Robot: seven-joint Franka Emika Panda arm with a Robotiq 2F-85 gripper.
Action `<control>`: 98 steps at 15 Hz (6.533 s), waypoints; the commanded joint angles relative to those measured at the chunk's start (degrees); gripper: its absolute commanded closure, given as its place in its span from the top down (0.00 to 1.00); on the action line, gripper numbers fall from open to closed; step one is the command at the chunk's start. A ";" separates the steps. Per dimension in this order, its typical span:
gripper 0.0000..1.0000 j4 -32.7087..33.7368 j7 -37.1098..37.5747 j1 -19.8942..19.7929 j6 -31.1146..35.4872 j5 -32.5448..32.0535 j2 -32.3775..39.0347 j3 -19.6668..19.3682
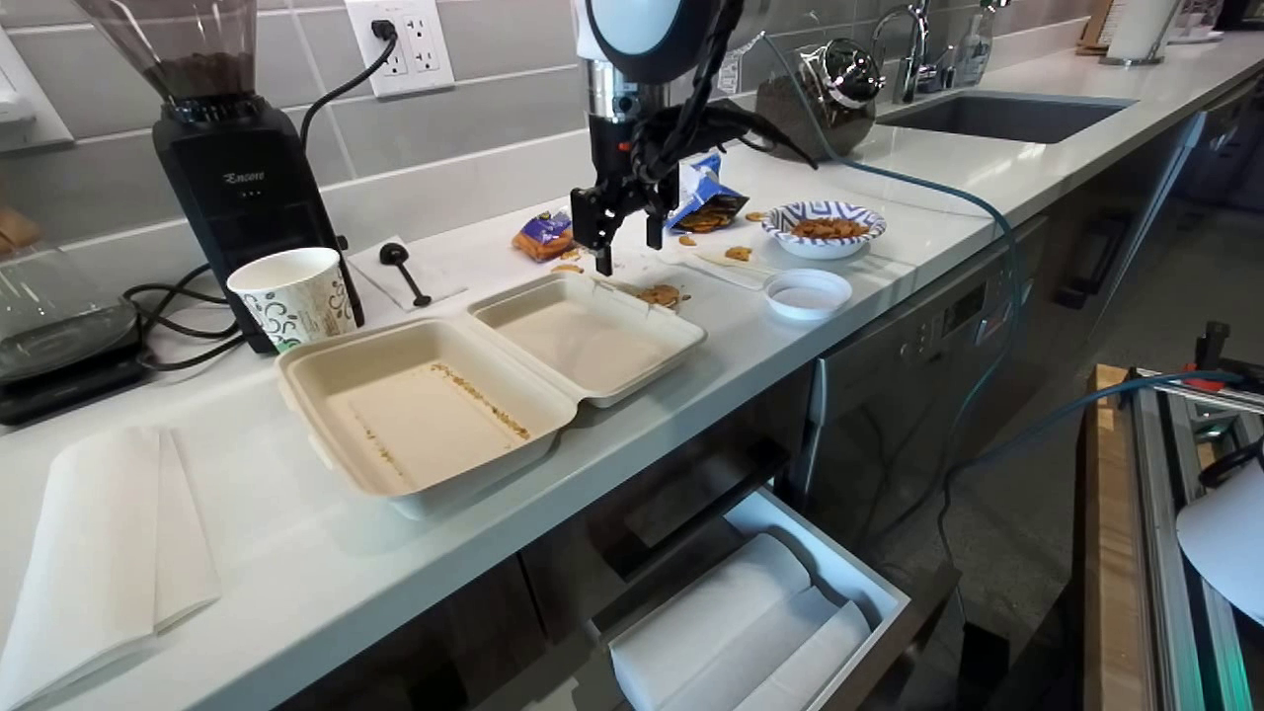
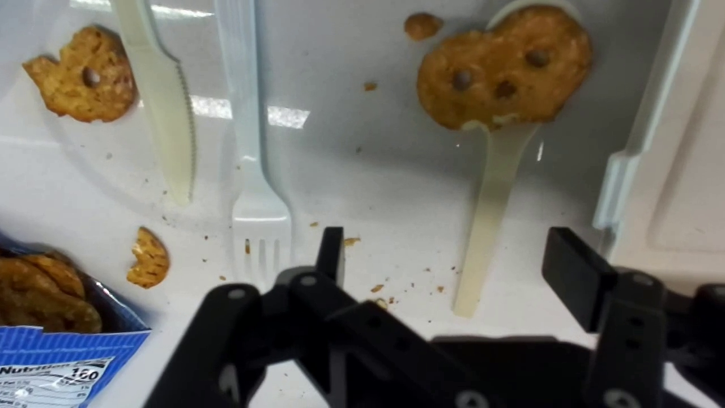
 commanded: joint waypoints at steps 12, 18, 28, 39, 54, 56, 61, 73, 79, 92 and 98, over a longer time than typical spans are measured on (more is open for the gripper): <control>0.69 1.16 -1.89 0.01 -1.54 0.08 2.12 0.30; 0.61 1.15 -2.04 0.15 -1.73 0.32 2.22 0.72; 0.50 1.18 -1.86 0.42 -2.03 0.29 2.40 0.94; 0.37 1.08 -1.43 0.63 -2.32 0.04 2.11 0.83; 0.23 1.12 -1.06 0.99 -2.47 -0.14 2.01 0.80; 0.23 1.12 -1.11 0.99 -2.51 -0.09 1.98 0.82; 0.20 1.14 -1.08 1.06 -2.61 -0.16 1.97 0.79; 0.03 1.05 -0.41 1.33 -2.84 -0.67 1.68 0.55; 0.03 1.10 0.09 1.47 -3.52 -1.36 1.02 0.28; 0.03 0.68 3.90 2.04 -10.79 -2.17 -4.06 0.99; 0.03 -0.91 7.74 2.24 -10.13 -1.51 -7.17 1.68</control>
